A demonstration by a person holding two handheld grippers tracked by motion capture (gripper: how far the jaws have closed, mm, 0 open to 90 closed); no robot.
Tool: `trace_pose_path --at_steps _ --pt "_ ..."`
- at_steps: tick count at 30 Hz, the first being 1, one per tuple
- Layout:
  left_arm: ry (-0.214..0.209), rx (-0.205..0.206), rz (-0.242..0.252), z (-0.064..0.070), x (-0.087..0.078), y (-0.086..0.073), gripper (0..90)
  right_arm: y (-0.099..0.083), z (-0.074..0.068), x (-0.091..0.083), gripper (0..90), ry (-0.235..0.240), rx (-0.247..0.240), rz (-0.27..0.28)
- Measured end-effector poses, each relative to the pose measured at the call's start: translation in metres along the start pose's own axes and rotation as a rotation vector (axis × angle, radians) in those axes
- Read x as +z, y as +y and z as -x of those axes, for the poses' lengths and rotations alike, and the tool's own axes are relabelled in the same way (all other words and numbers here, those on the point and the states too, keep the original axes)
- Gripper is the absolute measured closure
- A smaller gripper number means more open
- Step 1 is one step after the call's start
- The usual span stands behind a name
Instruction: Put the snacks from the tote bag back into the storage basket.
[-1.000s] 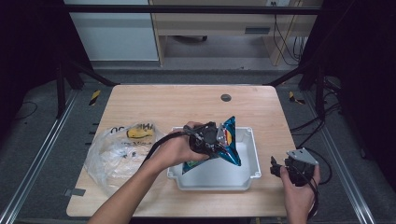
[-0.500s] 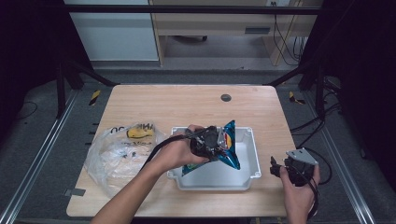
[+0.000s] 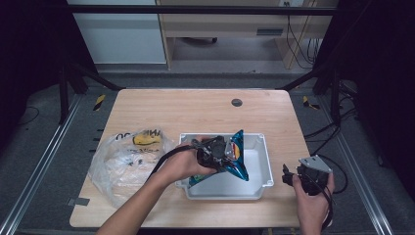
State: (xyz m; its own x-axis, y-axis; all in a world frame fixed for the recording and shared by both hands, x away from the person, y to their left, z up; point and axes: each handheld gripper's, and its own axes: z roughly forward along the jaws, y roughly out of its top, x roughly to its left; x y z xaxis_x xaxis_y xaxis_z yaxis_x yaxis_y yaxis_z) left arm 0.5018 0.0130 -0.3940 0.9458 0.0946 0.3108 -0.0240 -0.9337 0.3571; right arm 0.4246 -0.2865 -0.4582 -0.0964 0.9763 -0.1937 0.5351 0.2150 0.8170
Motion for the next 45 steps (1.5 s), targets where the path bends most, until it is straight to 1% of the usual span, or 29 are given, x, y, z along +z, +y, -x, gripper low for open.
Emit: trace_pose_path --at_steps 6,7,11,18,23,28,30,36,39,41,45 --pt "0.006 0.001 -0.007 0.001 0.005 -0.001 43.2 0.0 0.0 0.001 8.6 0.0 0.002 -0.002" --pt "0.001 -0.002 -0.005 0.001 0.006 -0.001 43.1 0.0 0.0 0.0 8.6 0.001 0.001 -0.003" --pt "0.007 -0.009 -0.003 -0.001 0.01 0.0 43.1 0.0 0.0 0.0 8.6 0.0 0.001 -0.003" --pt "-0.009 0.0 -0.006 -0.001 0.016 0.001 43.1 0.0 0.0 0.001 8.6 0.004 0.001 -0.009" --pt "-0.014 -0.005 0.002 -0.001 0.018 -0.002 43.1 -0.001 0.001 0.001 8.6 0.0 -0.004 -0.015" --pt "-0.016 -0.002 -0.016 0.001 0.024 -0.005 43.1 -0.001 0.001 0.002 8.6 -0.002 -0.002 -0.013" --pt "-0.016 -0.005 -0.012 0.002 0.026 -0.005 42.9 -0.002 0.001 0.002 8.6 -0.001 -0.001 -0.015" --pt "-0.017 -0.012 -0.009 0.0 0.026 -0.004 42.9 -0.002 0.002 0.001 8.6 -0.004 0.002 -0.019" --pt "-0.025 -0.006 -0.007 0.002 0.027 -0.003 42.9 -0.002 0.001 0.001 8.6 -0.004 0.002 -0.017" --pt "-0.025 0.0 -0.015 0.002 0.027 -0.002 42.9 -0.002 0.001 0.001 8.6 -0.004 0.001 -0.015" --pt "-0.03 -0.006 -0.015 0.0 0.027 -0.002 42.7 -0.001 0.001 0.001 8.6 -0.007 0.002 -0.014"
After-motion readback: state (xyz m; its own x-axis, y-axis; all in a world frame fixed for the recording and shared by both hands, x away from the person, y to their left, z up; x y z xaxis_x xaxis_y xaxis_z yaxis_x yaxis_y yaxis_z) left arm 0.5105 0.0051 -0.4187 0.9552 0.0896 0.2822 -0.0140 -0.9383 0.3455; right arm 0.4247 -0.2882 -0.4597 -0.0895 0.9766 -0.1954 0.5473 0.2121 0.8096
